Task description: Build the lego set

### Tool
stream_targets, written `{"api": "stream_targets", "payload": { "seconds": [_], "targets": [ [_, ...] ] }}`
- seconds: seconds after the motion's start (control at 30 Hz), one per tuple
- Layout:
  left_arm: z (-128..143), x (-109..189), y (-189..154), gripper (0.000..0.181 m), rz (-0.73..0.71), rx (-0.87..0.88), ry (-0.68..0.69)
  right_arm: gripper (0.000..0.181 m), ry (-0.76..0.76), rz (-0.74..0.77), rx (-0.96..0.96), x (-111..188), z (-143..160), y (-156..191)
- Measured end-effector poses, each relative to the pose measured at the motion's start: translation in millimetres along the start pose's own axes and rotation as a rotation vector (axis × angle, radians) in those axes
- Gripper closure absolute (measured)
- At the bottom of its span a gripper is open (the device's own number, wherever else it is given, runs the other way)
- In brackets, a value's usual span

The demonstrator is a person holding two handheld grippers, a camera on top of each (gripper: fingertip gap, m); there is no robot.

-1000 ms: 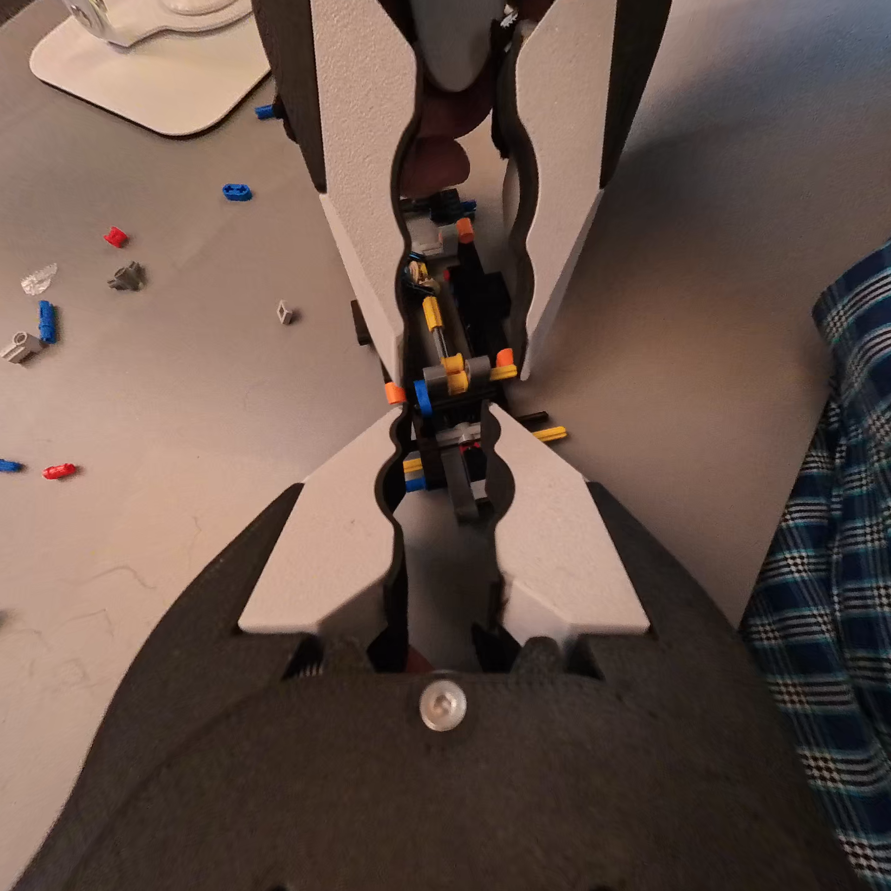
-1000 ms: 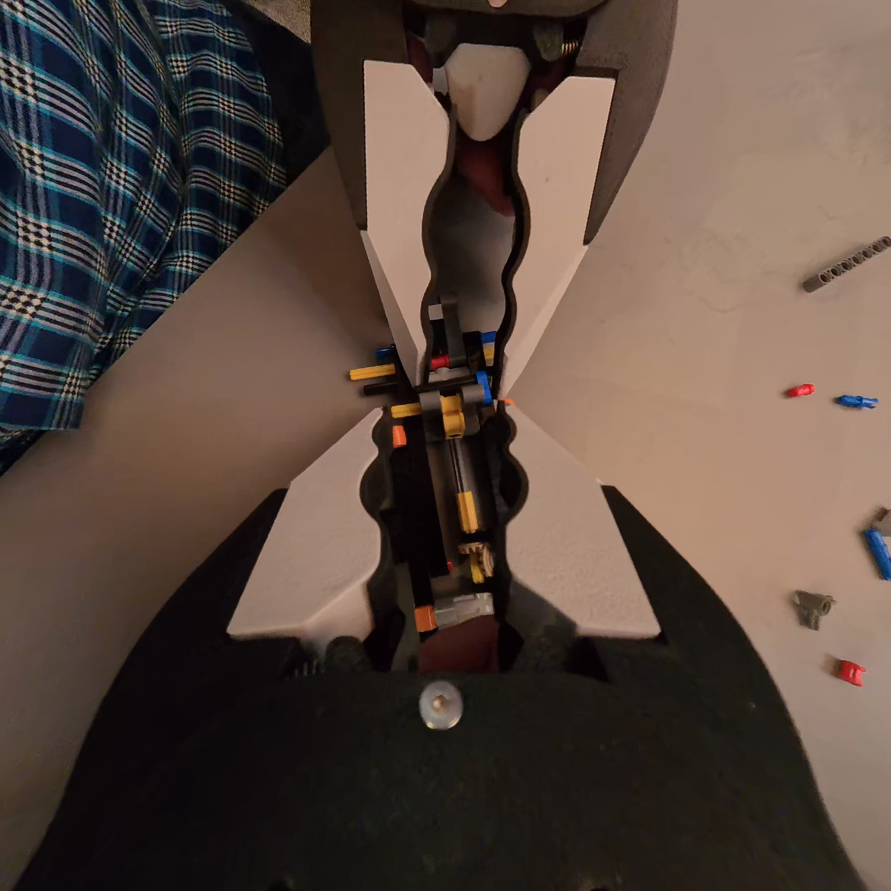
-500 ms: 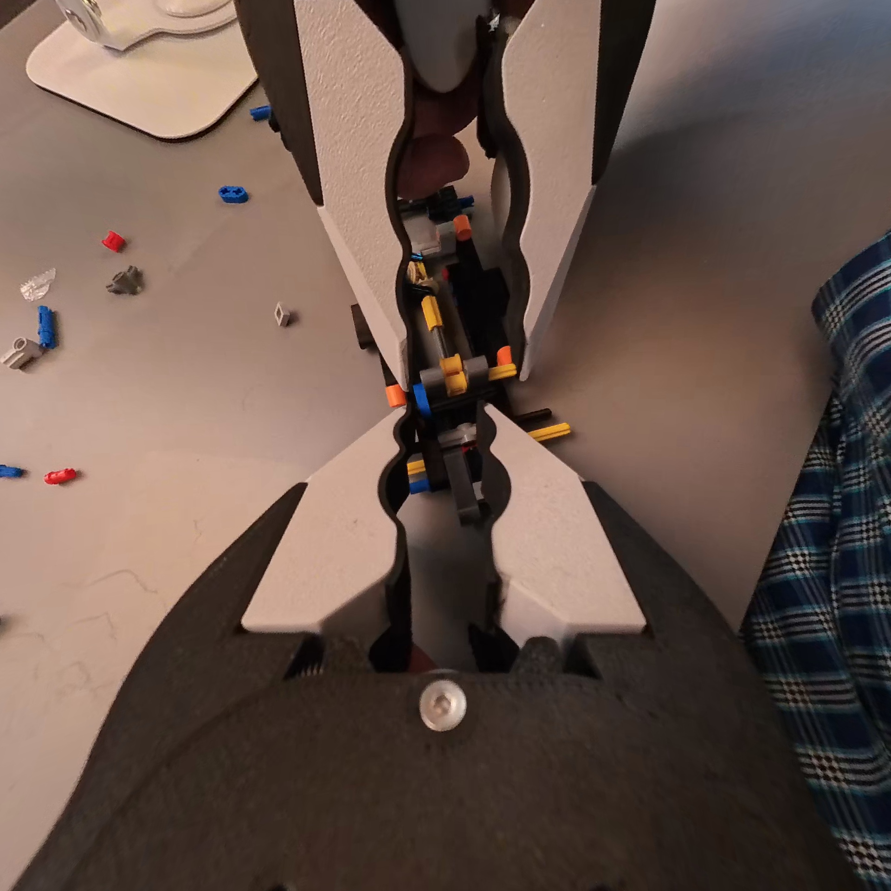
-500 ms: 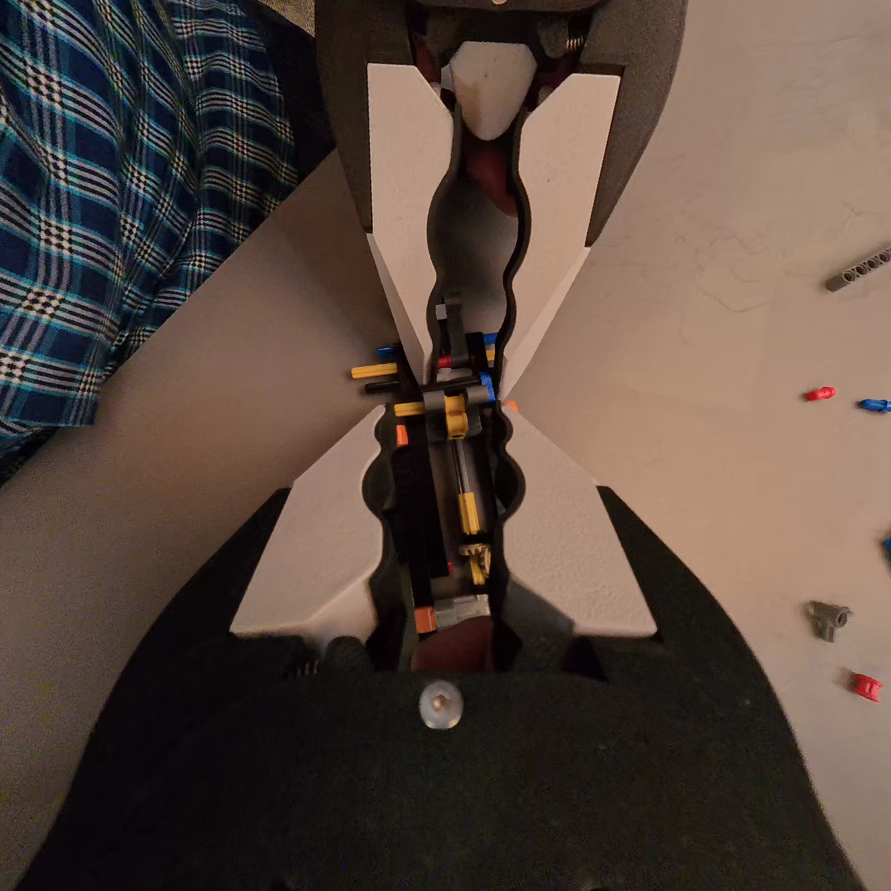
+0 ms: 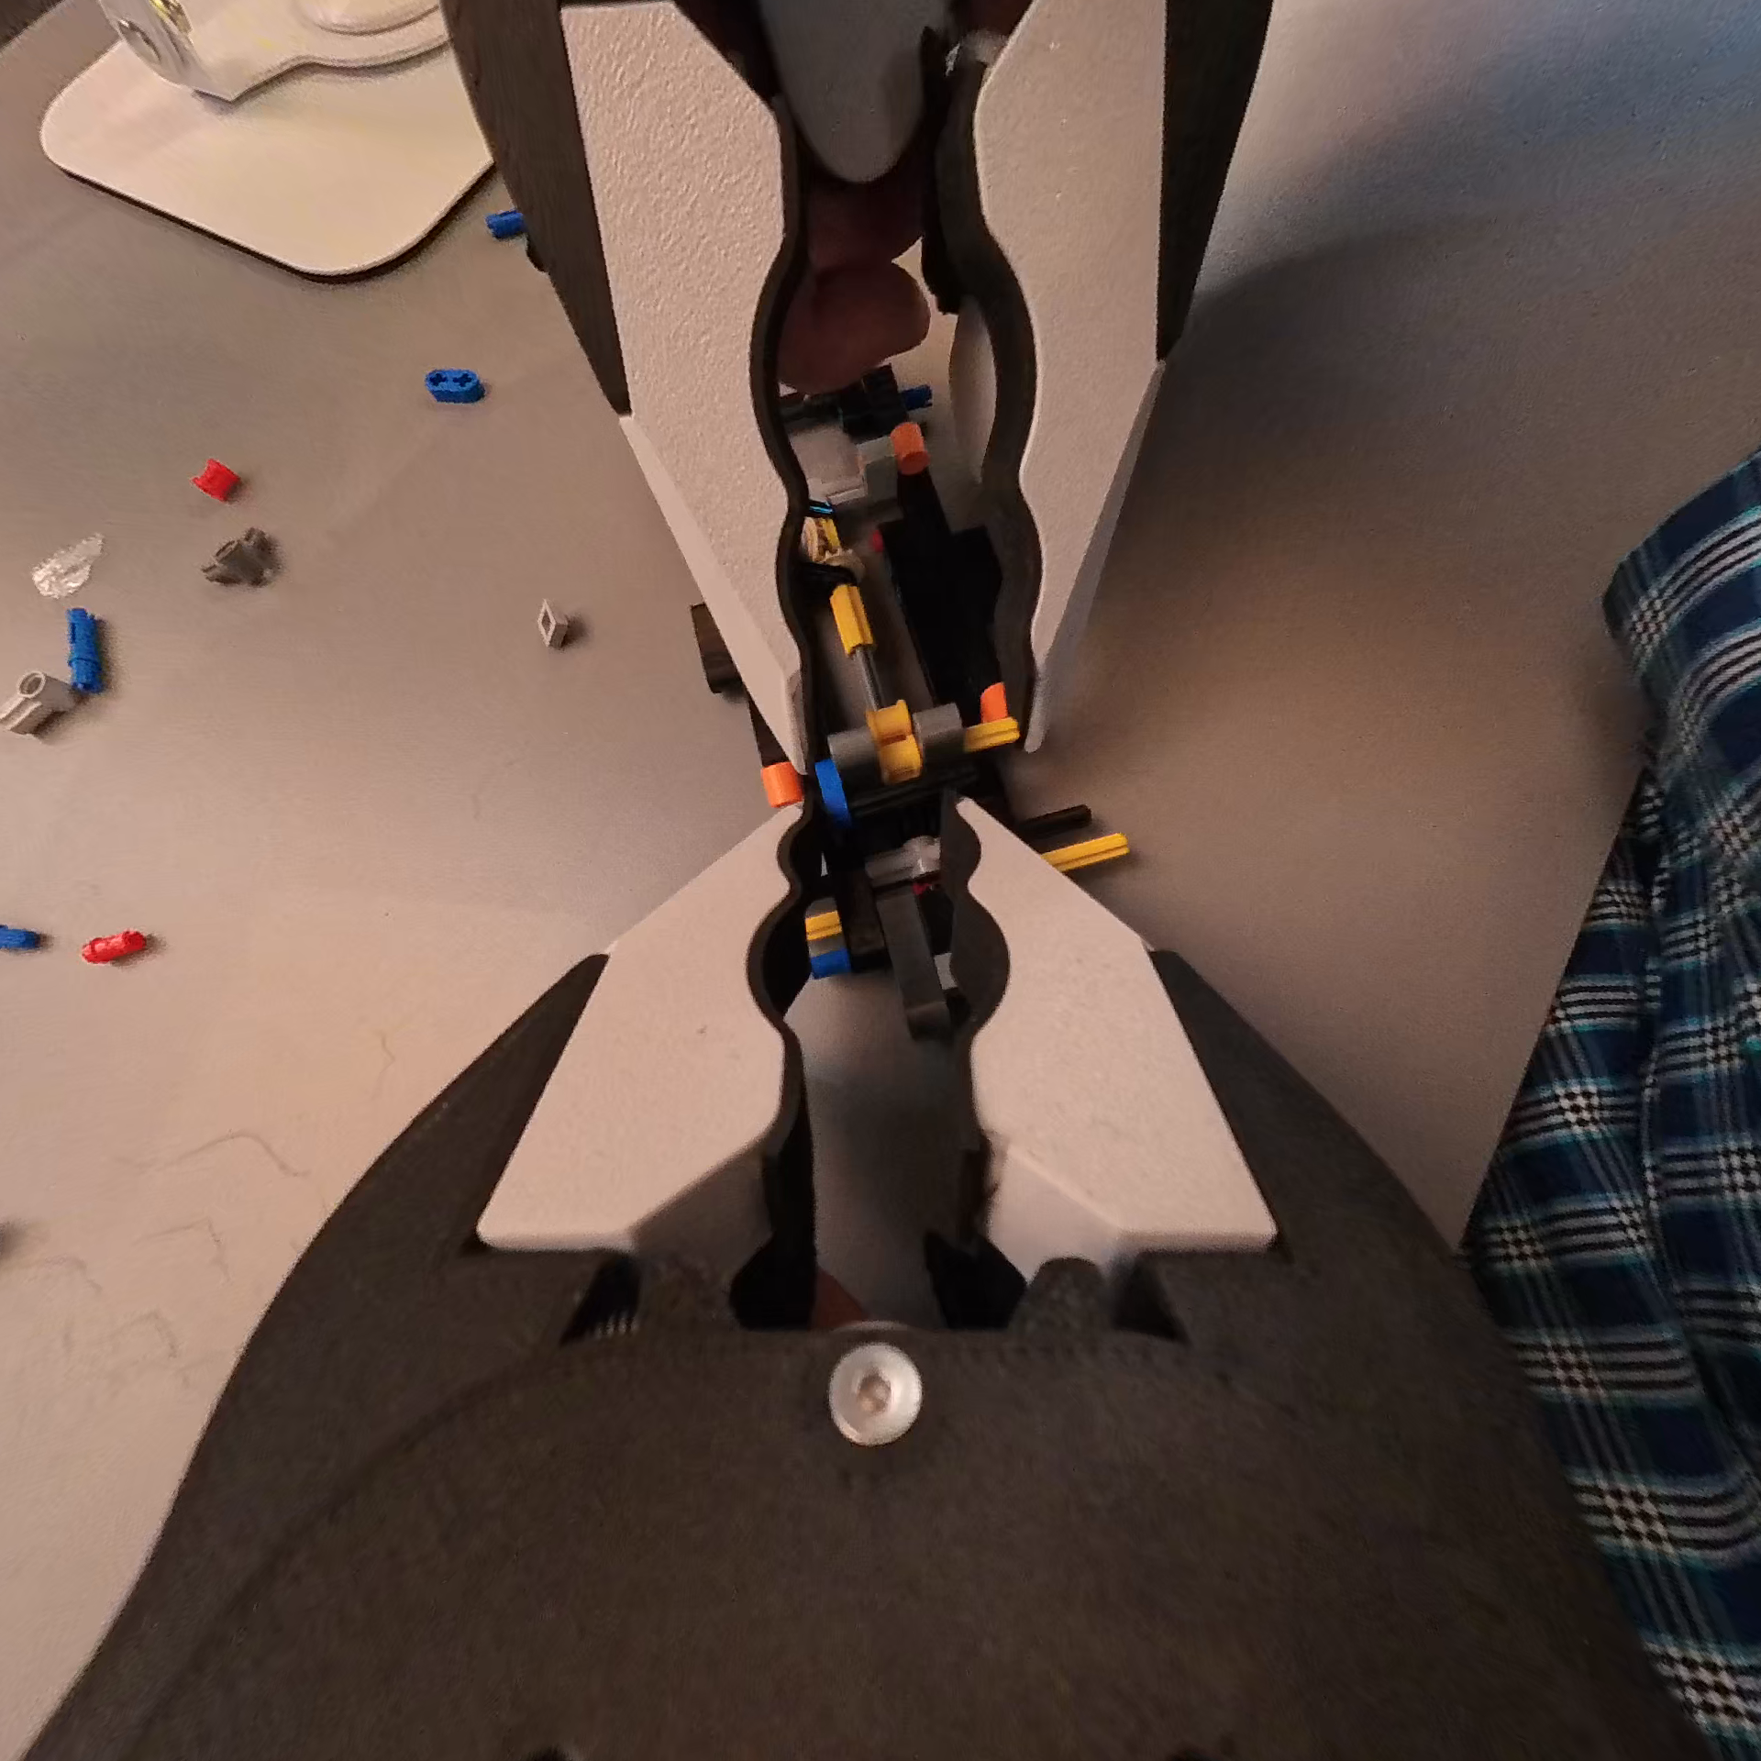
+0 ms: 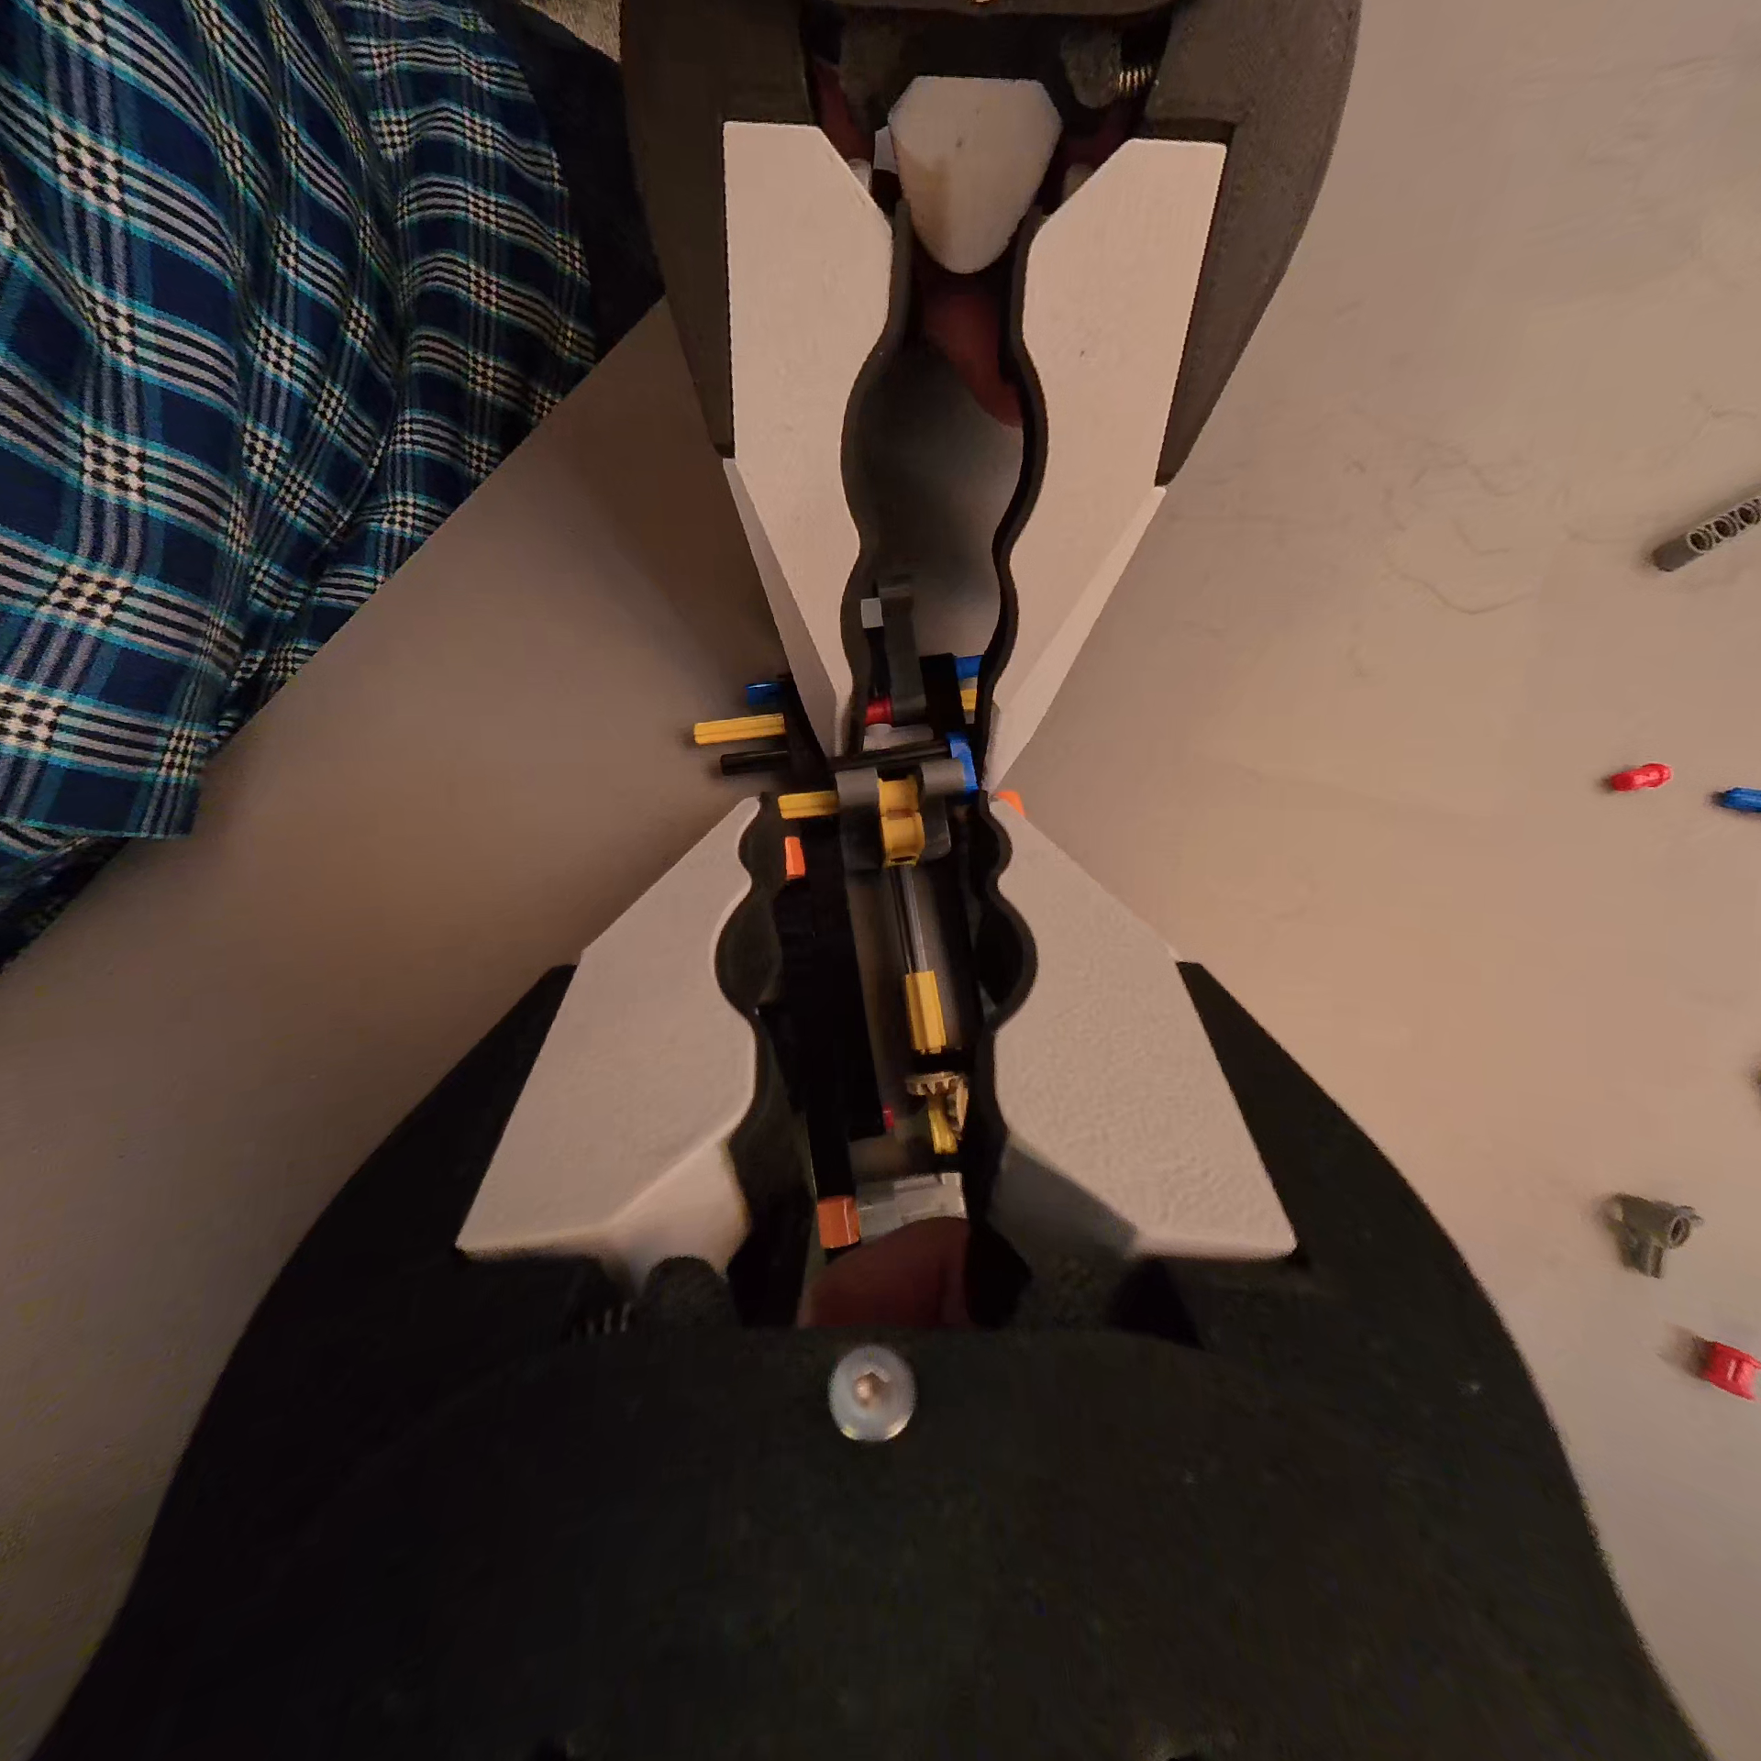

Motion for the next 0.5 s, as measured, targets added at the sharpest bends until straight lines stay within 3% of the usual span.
{"api": "stream_targets", "payload": {
  "seconds": [0.43,0.5],
  "targets": [
    [0.2,3.2,-0.5,0.156,-0.008,0.013,-0.010,0.155,0.001,-0.022,-0.015,0.3,0.6,0.7],
    [-0.3,5.1,0.3,0.147,0.006,0.037,-0.029,0.153,-0.009,-0.007,-0.030,0.9,0.4,-1.7]
  ]
}}
Point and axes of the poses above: each gripper's, where its closed fingertips meet, x back along the fingers, z out of its underside, y = z × x across the jaws, the point moved 9 cm from there along x, back along the fingers, and after that the axes turned 5 degrees about -y, right-handed, at the moved point
